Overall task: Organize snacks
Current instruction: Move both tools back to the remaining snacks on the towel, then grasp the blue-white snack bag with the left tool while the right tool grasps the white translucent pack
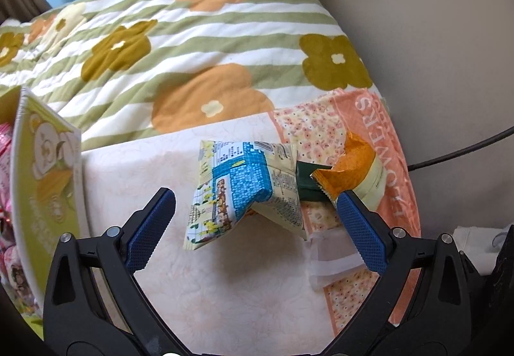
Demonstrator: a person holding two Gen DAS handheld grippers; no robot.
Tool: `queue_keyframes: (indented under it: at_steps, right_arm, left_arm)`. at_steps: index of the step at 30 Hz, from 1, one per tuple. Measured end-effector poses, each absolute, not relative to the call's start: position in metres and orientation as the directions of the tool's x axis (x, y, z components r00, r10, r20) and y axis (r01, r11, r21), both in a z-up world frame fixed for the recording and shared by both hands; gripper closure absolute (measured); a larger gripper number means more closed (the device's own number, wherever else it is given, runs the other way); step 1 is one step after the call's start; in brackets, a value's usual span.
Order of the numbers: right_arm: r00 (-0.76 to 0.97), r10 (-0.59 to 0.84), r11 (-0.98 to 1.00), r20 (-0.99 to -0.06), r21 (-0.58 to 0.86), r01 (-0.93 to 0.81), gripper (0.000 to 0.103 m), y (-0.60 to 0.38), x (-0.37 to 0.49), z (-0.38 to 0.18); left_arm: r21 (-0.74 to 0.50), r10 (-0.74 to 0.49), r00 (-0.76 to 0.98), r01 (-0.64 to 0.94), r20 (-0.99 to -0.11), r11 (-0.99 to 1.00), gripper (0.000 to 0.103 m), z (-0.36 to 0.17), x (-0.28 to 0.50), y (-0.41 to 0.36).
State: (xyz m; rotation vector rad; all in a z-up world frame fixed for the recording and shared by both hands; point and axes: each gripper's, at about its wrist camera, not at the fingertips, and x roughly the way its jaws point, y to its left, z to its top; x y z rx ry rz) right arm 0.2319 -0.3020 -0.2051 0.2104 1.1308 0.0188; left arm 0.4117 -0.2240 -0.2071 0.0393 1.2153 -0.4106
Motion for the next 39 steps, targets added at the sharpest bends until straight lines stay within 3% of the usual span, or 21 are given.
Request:
queue_keyframes:
  at_steps: [7,21,27,39]
  right_arm:
    - [0.397,0.085,0.979,-0.914,0.150,0.137,0.002,-0.296,0.245,-0.234]
    - [0.369,0.041,0.974,-0.929,0.119,0.191,0.002,-0.299,0.260,-0.251]
    - [0.357,0.057,0.968,-0.932,0.139,0.209,0.002,-0.305,0.264,-0.256]
    - [0.350,0.009,0.972,-0.937,0.091,0.218,0.002,-0.297,0.272,-0.267]
  left_arm:
    - [-0.084,-0.184,0.208,0.415,-0.961,0.906,0.003,-0.263,0.423,-0.256]
    - [-0.063,-0.176,0.208,0.460,-0.962,0.886,0.004,-0.283,0.439,-0.263]
    - [-0.060,-0.189,0.216,0.494,-0.958,0.868,0.018,-0.280,0.441,-0.265]
    - [-0.076,-0.221,0.234,0.504,-0.947,0.860,0.024,-0.269,0.436,-0.258]
